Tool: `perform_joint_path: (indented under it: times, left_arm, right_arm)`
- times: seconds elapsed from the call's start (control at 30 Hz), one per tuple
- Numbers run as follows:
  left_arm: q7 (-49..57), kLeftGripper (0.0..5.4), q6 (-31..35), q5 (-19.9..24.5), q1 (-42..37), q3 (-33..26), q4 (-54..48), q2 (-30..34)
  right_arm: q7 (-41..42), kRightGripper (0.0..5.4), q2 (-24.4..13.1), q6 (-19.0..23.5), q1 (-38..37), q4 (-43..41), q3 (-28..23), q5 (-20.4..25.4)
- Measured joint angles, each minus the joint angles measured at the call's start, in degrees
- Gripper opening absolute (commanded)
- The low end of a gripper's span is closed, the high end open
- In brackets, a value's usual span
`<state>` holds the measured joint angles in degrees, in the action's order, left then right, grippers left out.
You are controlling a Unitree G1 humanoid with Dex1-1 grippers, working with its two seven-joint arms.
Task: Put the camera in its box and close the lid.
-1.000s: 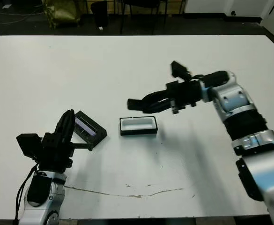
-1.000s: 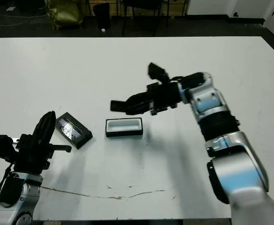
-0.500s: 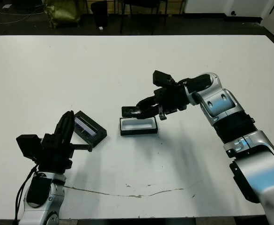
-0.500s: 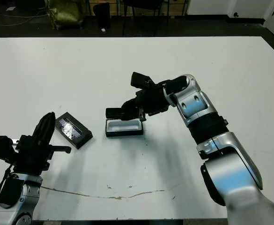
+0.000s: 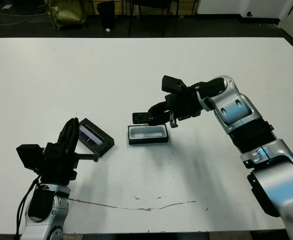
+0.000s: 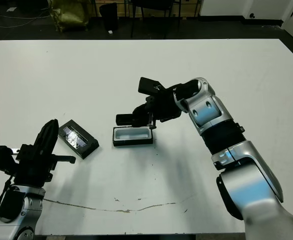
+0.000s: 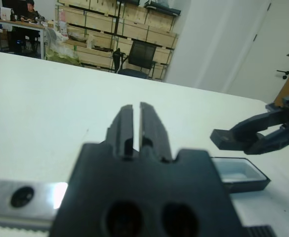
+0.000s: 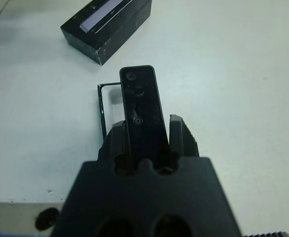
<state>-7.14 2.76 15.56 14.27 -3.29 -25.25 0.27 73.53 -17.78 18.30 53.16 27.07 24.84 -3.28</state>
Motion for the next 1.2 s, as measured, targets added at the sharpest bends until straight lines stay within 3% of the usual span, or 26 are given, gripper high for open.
perform_joint_path:
  times: [0.6,1.2]
  left_arm:
    - [0.22,0.00,1.14,0.06,0.41,0.41,-0.50,0.01]
    - [1.18,0.00,2.57,-0.39,0.47,0.80,-1.65,0.01]
  right_arm:
    - [1.99,0.46,-0.79,1.45,-0.20,-3.30,2.63,-1.59]
    - [1.16,0.46,0.46,2.72,0.13,0.09,5.31,-4.43]
